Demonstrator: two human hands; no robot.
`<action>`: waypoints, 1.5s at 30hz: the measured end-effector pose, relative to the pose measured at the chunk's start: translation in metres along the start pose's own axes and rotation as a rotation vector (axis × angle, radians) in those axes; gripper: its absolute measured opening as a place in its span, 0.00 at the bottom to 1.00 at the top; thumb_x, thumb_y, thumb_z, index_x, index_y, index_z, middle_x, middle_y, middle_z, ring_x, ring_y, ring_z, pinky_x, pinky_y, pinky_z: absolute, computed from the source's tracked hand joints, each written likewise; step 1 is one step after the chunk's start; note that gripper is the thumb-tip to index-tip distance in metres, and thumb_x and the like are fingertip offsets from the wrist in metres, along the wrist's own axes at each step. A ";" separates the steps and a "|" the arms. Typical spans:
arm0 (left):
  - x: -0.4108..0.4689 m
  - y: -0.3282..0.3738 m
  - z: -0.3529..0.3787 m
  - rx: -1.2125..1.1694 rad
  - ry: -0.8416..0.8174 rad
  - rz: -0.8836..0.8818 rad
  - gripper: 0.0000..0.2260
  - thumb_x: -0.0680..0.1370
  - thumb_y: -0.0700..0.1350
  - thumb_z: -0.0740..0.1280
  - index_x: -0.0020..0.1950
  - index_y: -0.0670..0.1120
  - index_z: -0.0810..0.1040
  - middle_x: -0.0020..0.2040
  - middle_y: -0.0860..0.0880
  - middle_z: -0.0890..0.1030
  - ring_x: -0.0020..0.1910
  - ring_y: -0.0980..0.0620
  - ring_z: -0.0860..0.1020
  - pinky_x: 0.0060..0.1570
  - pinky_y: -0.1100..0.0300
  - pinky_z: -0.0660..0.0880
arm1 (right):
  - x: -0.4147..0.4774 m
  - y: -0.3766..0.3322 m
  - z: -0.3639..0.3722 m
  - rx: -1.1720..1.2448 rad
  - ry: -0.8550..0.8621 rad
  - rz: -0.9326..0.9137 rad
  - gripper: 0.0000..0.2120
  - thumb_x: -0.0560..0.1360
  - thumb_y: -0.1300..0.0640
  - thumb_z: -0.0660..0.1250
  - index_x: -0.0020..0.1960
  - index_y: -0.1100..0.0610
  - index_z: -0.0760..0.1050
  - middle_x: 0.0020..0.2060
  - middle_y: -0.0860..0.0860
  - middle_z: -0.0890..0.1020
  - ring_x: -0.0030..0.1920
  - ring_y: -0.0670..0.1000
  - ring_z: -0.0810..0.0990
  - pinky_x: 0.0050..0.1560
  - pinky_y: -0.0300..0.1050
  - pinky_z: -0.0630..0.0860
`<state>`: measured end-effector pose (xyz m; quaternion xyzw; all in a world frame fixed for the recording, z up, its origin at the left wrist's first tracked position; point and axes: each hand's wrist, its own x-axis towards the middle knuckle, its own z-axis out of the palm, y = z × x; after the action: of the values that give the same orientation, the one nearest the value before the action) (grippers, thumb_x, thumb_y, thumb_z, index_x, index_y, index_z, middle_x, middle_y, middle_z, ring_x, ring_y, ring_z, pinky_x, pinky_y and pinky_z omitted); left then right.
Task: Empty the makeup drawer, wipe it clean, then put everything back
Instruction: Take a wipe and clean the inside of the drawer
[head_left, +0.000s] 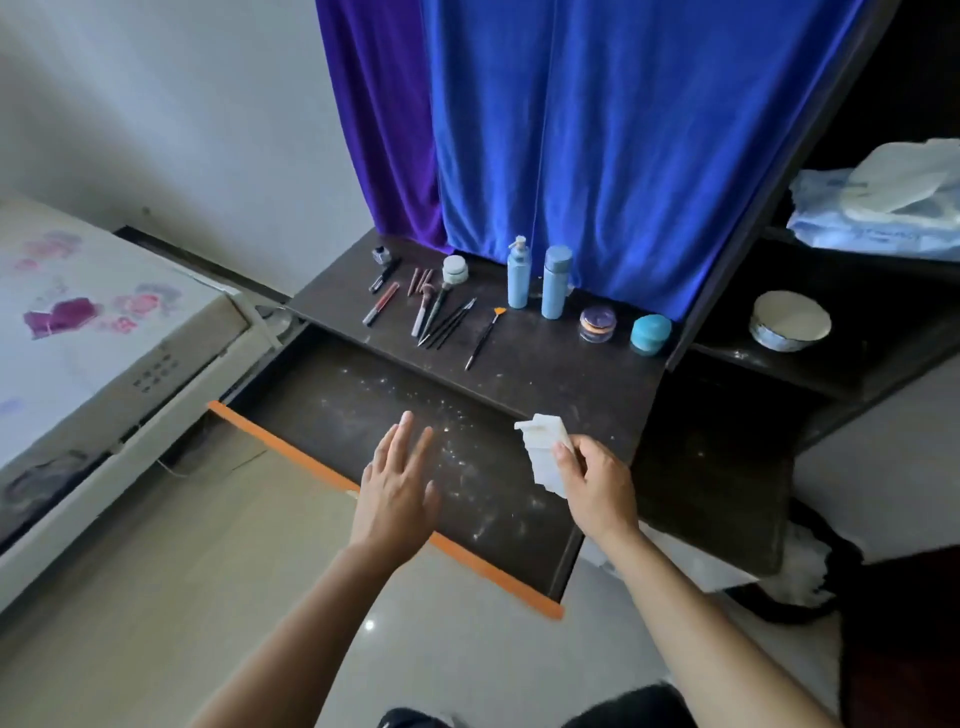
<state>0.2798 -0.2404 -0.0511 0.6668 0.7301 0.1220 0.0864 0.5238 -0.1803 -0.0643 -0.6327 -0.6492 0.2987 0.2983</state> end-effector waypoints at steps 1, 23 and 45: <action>0.000 -0.012 -0.001 0.011 -0.033 0.017 0.29 0.77 0.47 0.65 0.78 0.49 0.61 0.80 0.46 0.53 0.78 0.44 0.53 0.69 0.45 0.65 | -0.010 -0.006 0.007 0.005 0.002 0.045 0.12 0.81 0.47 0.61 0.54 0.53 0.79 0.47 0.46 0.81 0.47 0.46 0.77 0.40 0.32 0.68; 0.111 -0.075 0.084 0.305 -0.555 0.363 0.30 0.80 0.61 0.56 0.79 0.52 0.52 0.81 0.45 0.46 0.79 0.44 0.46 0.75 0.44 0.51 | 0.011 0.053 0.105 -0.197 0.104 0.500 0.13 0.82 0.50 0.57 0.59 0.50 0.78 0.49 0.53 0.81 0.47 0.55 0.79 0.40 0.46 0.73; 0.153 -0.169 0.192 0.320 -0.631 0.698 0.34 0.77 0.61 0.62 0.79 0.49 0.57 0.80 0.42 0.53 0.78 0.40 0.52 0.70 0.40 0.58 | 0.005 0.082 0.230 -0.583 -0.151 0.559 0.28 0.82 0.43 0.54 0.80 0.51 0.55 0.79 0.59 0.50 0.78 0.65 0.48 0.77 0.62 0.52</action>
<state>0.1595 -0.0894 -0.2789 0.8808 0.4110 -0.1778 0.1536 0.4008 -0.1761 -0.2751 -0.8190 -0.5299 0.2174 -0.0345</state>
